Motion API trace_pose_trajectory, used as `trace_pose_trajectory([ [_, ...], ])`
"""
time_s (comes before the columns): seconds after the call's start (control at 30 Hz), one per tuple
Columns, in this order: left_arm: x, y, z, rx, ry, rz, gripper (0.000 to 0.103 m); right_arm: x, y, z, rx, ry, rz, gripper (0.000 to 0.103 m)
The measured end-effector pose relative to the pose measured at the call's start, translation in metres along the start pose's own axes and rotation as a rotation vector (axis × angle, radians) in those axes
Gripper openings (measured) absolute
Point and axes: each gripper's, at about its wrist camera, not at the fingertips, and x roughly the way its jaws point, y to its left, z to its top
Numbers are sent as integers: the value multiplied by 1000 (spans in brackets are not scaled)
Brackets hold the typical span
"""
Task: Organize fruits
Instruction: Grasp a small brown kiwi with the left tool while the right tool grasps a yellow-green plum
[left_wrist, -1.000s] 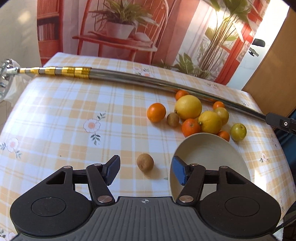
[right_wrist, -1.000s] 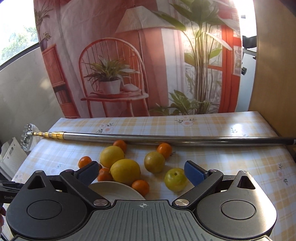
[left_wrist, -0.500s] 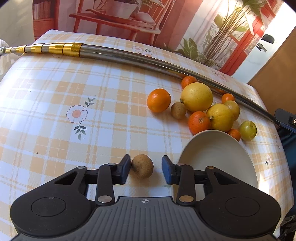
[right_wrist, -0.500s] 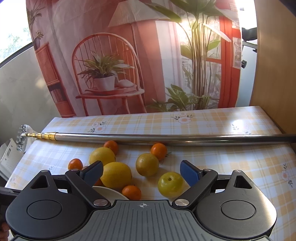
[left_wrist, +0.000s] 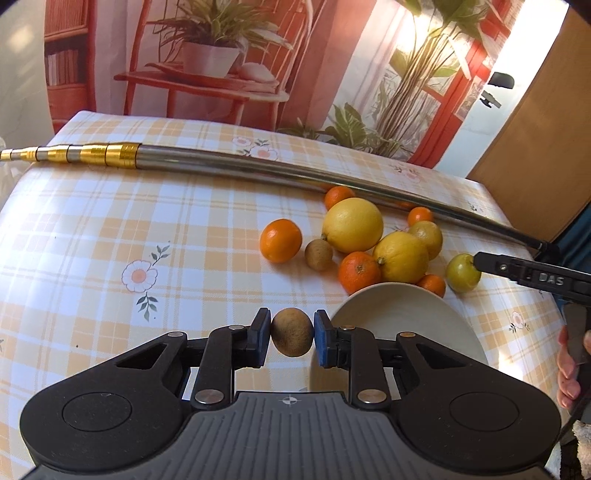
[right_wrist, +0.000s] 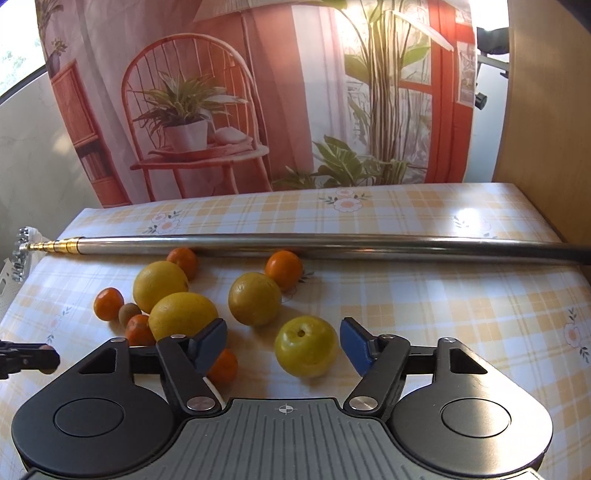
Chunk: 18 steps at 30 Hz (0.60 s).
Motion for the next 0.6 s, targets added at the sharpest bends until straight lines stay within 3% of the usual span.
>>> trace_pose_trajectory([
  [0.37,-1,-18,-8,61,2,-69,26,41,-13,-4,44,70,-24,53],
  [0.47,-2,-21,-10,74,6,-77,26,45,-13,-6,47,81,-32,44],
  [0.6,-2,-23,-11,88,12,-84,26,42,-15,-8,59,71,-29,44],
])
